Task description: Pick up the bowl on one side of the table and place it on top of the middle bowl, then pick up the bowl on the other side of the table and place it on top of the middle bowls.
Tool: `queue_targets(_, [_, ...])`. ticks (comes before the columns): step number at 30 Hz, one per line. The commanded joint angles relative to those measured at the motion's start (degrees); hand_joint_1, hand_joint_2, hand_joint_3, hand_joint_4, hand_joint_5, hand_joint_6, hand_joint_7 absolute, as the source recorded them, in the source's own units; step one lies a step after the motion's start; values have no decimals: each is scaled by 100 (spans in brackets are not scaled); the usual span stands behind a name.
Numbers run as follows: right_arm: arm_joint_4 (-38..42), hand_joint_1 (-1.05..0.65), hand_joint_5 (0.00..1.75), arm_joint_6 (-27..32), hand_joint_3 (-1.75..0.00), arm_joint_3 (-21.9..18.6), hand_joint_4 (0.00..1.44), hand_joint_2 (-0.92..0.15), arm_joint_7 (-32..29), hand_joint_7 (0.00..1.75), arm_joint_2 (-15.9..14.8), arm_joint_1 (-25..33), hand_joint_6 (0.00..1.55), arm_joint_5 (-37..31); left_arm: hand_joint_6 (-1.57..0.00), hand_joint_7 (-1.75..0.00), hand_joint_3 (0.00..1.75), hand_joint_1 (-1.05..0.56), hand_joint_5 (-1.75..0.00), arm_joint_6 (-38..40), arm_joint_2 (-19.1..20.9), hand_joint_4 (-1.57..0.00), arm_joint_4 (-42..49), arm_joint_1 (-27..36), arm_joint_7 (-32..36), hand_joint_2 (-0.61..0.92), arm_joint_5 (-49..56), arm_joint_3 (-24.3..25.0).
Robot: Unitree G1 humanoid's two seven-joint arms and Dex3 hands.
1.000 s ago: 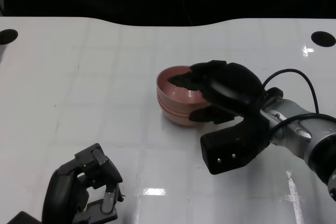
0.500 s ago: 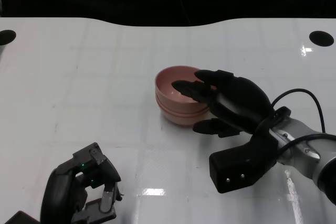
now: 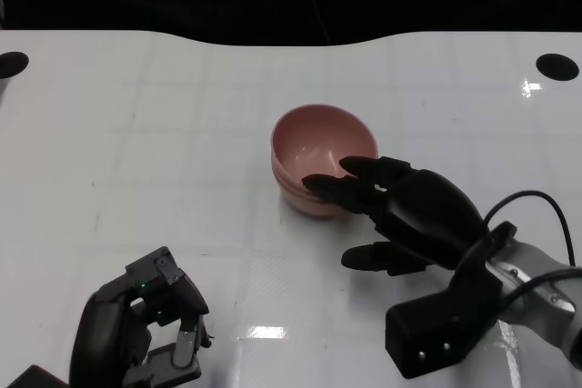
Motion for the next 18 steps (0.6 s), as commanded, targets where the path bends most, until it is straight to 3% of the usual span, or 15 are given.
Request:
queue_targets(1, [-277, -59, 2, -243, -33, -175, 21, -92, -587, 0, -288, 275, 23, -38, -80, -157, 135, -3, -174, -26, 71, -84, 39, -33, 9, 42, 12, 23])
queue_targets(12, [-1004, -54, 6, -1053, -31, -688, 26, -92, -1436, 3, -829, 1183, 26, -1, -80, -157, 137, -3, -174, -61, 73, -85, 110, -90, -10, 42, -2, 48])
queue_targets(18, [-1632, -46, 19, -1576, -20, -1137, 45, -92, -1428, 12, -1033, 2046, 46, 394, -80, -157, 136, -3, -175, -58, 93, -85, 117, -94, -54, 42, -55, 54])
